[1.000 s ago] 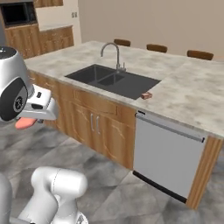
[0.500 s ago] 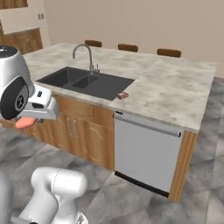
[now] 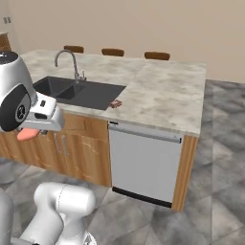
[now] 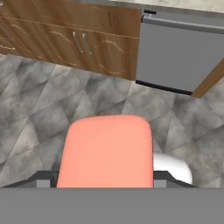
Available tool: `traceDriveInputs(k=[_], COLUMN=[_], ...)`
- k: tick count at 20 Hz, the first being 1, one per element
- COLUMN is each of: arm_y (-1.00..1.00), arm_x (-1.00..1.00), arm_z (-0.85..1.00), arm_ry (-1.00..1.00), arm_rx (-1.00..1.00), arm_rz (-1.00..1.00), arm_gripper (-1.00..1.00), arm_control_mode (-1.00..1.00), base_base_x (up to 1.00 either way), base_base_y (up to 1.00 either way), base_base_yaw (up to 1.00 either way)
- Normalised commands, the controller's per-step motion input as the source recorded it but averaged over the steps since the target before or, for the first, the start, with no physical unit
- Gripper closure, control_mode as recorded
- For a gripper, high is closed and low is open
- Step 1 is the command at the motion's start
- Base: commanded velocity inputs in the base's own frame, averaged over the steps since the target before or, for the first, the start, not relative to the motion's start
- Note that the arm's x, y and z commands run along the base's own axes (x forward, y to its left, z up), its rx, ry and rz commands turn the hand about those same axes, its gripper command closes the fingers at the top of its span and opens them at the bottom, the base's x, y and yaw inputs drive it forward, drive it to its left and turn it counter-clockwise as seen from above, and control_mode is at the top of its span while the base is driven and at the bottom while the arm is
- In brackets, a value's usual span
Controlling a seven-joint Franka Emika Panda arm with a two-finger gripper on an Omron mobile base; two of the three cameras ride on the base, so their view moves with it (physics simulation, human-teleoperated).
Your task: Locate and retrieve the bar soap and bar soap from the cabinet. Place them next to the sink.
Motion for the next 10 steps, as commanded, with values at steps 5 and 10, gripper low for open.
traceDriveInputs(k=[5, 10], arm_y=[0.00, 0.00], arm_x=[0.00, 0.00], arm_z=[0.00, 0.00], arm_ry=[0.00, 0.00], arm_rx=[0.00, 0.00], arm_rz=[0.00, 0.00], arm_gripper=[1.00, 1.00], arm_control_mode=[1.00, 1.00], base_base_x=[0.27, 0.59], base_base_y=[0.46, 0.57], base_base_yaw=[0.00, -0.07])
